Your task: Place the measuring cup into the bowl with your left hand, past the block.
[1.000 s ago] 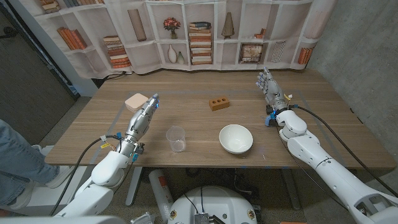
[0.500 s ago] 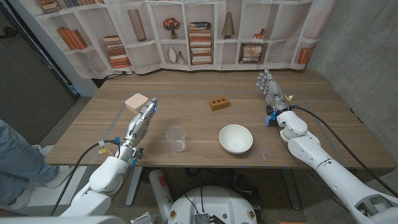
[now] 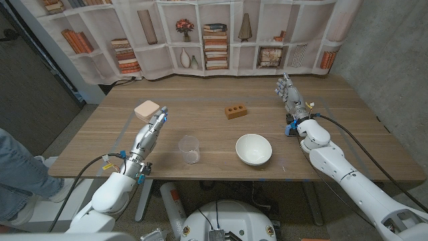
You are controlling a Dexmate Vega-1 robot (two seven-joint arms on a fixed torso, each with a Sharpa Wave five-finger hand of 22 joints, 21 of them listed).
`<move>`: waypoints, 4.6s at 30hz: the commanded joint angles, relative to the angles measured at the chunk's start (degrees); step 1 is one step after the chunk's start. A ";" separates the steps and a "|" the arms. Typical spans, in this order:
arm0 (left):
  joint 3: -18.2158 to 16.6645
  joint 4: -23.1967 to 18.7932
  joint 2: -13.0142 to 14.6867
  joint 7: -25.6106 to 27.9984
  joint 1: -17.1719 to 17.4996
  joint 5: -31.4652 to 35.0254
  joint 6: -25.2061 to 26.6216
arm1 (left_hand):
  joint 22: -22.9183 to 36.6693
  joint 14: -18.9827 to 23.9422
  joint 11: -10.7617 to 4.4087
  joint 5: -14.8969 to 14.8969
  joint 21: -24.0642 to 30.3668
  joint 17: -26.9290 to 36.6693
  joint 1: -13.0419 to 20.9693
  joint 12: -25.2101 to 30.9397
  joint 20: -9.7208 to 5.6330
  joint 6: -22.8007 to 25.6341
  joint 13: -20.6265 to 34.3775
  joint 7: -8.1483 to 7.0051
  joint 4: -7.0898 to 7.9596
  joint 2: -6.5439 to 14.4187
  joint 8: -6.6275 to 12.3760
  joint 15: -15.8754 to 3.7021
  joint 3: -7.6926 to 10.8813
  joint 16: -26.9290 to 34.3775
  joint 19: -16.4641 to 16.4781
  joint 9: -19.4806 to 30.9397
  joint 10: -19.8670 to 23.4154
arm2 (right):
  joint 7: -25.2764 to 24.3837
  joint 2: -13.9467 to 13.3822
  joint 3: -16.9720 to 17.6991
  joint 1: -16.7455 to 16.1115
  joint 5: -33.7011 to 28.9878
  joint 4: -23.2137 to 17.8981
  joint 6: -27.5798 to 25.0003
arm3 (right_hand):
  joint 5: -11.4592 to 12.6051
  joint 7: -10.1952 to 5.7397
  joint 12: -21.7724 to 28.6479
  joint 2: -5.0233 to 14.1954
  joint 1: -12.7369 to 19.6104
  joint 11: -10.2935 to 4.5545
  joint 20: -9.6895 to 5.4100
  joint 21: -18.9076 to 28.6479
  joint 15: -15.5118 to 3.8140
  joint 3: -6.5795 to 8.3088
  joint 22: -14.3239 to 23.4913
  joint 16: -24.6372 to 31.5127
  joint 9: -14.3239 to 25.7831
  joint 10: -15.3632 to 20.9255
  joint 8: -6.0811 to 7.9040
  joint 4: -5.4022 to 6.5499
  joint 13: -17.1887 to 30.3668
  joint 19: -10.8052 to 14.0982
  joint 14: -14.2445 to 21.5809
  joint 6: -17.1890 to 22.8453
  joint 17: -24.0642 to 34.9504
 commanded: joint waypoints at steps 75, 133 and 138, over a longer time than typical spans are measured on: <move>-1.75 -11.90 -3.79 14.65 7.95 26.13 13.78 | 0.31 -0.90 1.42 0.82 0.06 0.21 7.65 -0.40 3.04 -1.96 0.49 0.87 -4.93 -2.50 -0.24 1.65 -0.21 0.03 -2.43 0.49 -1.19 | 1.95 0.97 0.92 -0.83 1.81 2.96 3.12 | -0.34 -0.14 0.02 0.71 0.25 0.04 0.52 -1.96 0.48 -0.56 0.31 -0.13 0.11 0.41 -0.14 -0.60 0.14 0.85 0.52 0.52 0.23; 0.07 -14.20 -4.13 23.05 12.53 31.02 19.52 | 0.53 -4.30 6.23 1.57 -0.34 0.68 6.91 -1.57 9.04 -12.68 0.71 2.76 -5.39 -6.37 -1.56 6.52 -4.56 -0.28 -3.84 0.72 -7.94 | 3.18 1.53 1.33 -1.21 2.92 4.31 4.62 | -0.45 -0.28 0.06 0.93 0.22 0.02 0.70 -3.29 0.49 -0.90 0.35 -0.15 0.12 0.53 -0.15 -0.81 0.15 1.15 0.64 0.48 0.25; 0.53 -15.56 -4.54 25.04 12.75 34.01 22.60 | 0.54 -4.42 6.32 1.63 -0.32 0.69 6.82 -1.46 9.18 -12.69 0.71 2.77 -5.36 -6.43 -1.42 6.61 -4.74 -0.23 -3.87 0.72 -8.00 | 3.52 1.82 1.55 -1.10 3.32 4.91 5.14 | -0.46 -0.27 0.07 0.93 0.20 0.06 0.67 -3.40 0.49 -0.94 0.35 -0.13 0.12 0.57 -0.15 -0.82 0.15 1.21 0.69 0.49 0.26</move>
